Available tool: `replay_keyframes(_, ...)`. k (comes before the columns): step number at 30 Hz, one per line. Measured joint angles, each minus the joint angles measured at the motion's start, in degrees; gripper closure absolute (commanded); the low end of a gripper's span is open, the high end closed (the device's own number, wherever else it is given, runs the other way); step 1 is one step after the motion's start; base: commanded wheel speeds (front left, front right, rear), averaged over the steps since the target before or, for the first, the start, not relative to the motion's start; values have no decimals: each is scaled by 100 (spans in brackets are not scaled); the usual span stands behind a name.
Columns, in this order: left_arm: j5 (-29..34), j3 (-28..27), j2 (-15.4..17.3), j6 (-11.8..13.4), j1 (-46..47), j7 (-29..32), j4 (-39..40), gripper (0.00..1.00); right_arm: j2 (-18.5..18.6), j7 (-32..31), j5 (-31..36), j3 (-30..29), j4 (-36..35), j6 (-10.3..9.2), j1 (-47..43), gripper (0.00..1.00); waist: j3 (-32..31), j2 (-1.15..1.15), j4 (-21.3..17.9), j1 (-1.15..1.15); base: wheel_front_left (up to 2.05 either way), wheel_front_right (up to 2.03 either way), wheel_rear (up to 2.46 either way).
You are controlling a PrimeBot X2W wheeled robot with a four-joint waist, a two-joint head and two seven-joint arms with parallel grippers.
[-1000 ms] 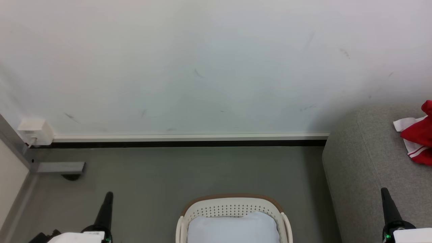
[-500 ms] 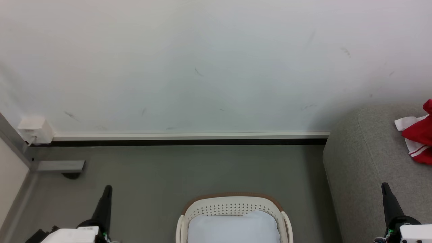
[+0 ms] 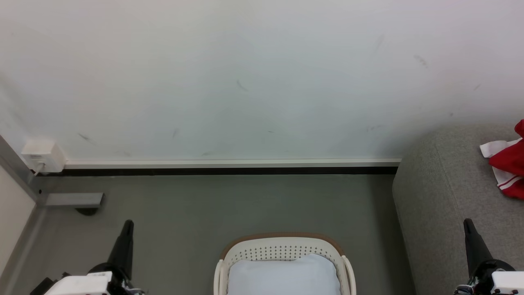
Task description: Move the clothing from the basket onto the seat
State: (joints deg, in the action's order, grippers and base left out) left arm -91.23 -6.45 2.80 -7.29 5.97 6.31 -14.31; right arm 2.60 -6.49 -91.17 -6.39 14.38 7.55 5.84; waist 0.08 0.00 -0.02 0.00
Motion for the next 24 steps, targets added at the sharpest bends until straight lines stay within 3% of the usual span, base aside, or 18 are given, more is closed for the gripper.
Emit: replay_keyframes(24,-75,-11,0,-9,13,23,9,100,2,-7,-120,-8,-14,0,10,100,6,0,2,0,0,0,0)
